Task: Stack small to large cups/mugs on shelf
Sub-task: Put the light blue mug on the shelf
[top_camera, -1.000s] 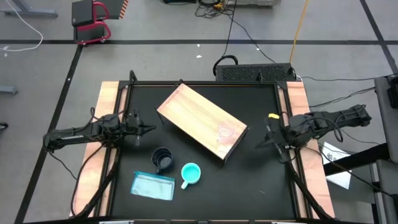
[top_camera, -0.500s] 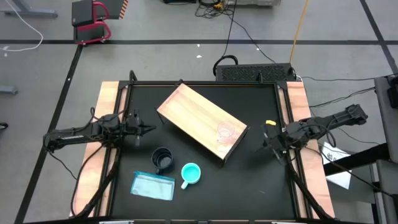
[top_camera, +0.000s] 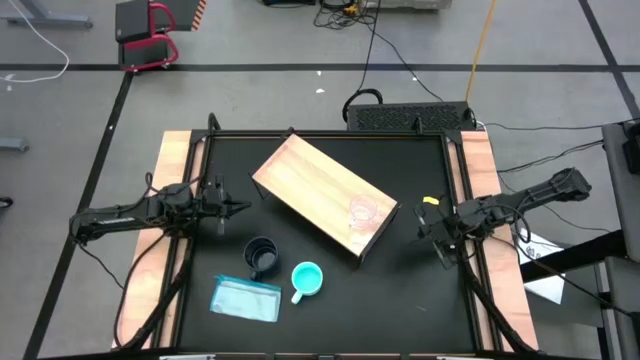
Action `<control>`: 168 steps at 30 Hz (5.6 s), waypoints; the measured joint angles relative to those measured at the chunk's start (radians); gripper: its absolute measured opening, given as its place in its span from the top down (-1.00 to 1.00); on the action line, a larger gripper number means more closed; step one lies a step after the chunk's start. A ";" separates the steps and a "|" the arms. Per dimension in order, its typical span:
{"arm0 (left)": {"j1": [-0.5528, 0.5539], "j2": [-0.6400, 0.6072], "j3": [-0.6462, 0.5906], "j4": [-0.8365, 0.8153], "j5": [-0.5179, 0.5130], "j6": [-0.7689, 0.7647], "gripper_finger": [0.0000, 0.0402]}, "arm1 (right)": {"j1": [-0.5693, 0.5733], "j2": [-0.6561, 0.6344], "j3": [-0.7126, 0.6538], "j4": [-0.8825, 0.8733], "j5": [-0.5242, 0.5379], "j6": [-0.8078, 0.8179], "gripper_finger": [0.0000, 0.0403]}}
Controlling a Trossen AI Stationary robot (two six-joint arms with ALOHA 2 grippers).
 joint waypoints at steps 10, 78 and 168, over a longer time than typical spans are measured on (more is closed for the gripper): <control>0.000 0.000 0.000 0.093 0.000 -0.022 0.98 | 0.000 0.000 -0.042 0.011 0.000 -0.073 1.00; -0.070 0.221 0.006 0.481 0.191 -0.246 1.00 | 0.000 0.000 -0.074 0.053 0.000 -0.085 1.00; -0.443 1.494 0.792 0.776 0.107 -0.030 1.00 | 0.000 0.000 -0.073 0.045 -0.030 -0.085 1.00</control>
